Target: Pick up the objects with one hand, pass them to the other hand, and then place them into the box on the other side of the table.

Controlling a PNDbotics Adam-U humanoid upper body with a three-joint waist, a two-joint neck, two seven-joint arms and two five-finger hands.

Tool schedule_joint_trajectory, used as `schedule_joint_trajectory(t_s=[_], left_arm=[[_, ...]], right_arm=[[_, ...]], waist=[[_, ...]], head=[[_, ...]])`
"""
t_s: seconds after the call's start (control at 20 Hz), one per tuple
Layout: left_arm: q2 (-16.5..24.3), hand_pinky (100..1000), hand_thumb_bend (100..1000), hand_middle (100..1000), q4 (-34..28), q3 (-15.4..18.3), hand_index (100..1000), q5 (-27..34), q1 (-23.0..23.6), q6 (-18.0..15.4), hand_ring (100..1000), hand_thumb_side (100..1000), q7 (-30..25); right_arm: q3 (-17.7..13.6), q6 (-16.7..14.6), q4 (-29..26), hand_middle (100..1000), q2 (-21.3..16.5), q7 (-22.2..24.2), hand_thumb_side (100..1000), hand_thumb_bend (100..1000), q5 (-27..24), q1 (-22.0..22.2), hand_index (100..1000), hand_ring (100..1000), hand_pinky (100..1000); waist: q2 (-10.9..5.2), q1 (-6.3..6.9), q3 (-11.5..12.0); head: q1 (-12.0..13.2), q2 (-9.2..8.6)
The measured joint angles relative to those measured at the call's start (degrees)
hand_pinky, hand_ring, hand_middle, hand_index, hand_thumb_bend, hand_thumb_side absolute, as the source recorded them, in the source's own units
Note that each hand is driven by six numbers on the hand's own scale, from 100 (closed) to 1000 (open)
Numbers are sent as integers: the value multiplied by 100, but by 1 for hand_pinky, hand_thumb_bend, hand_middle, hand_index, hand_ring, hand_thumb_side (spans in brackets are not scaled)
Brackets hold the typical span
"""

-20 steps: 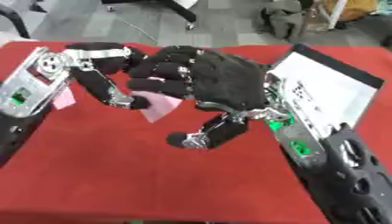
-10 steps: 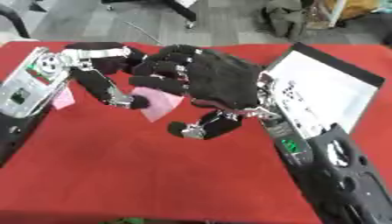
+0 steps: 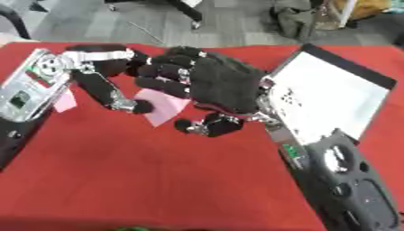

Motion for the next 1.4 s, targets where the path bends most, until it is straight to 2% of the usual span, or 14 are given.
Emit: schedule_joint_trajectory(t_s=[0.25, 0.45, 0.5, 0.55, 0.75, 0.9, 1.05, 1.1, 1.4], left_arm=[[0, 733, 392, 578, 1, 3, 755, -7, 0, 4, 632, 272, -4], [0, 746, 396, 589, 2, 3, 769, -24, 2, 16, 647, 275, -16], [1, 750, 404, 594, 2, 3, 774, -29, 2, 20, 651, 284, -20], [1, 755, 423, 603, 2, 3, 781, -29, 2, 26, 658, 301, -25], [1, 762, 459, 621, -4, 24, 798, -29, -2, 17, 674, 350, -43], [2, 769, 518, 651, -32, 32, 822, -33, -10, 7, 689, 408, -105], [2, 774, 544, 669, -33, 40, 835, -35, -16, 10, 699, 440, -199], [2, 771, 591, 686, -33, 41, 848, -34, -21, 13, 704, 493, -222], [-2, 773, 643, 703, -25, 52, 861, -24, -26, 38, 713, 566, -273]], right_arm=[[0, 17, 89, 847, 34, 17, 100, 304, 164, -5, 947, 889, 886], [0, 38, 103, 773, 59, 62, 100, 229, 214, -25, 891, 857, 871], [0, 49, 108, 733, 73, 60, 100, 181, 224, -29, 849, 837, 860], [-1, 72, 115, 651, 78, 39, 100, 108, 241, -29, 779, 803, 841], [-11, 255, 125, 485, 78, -230, 100, 100, 346, -25, 614, 702, 791], [-6, 381, 182, 396, 78, -579, 100, 100, 386, -12, 518, 655, 769], [15, 450, 282, 396, 78, -897, 100, 100, 383, -1, 473, 646, 763], [28, 460, 307, 391, 78, -972, 100, 100, 382, -1, 419, 639, 760], [114, 386, 407, 397, 61, -1239, 100, 100, 380, -12, 379, 640, 761]], waist=[[0, 0, 0], [0, 1, -5], [0, 2, -6], [0, 3, -6], [0, 5, -6], [0, 5, -3], [0, 4, 3], [0, 4, 5], [0, -3, 5]], head=[[0, 0], [-1, 0], [-1, 0], [-1, 0], [-3, 0], [-5, 0], [-6, 0], [-6, 0], [-12, 0]])
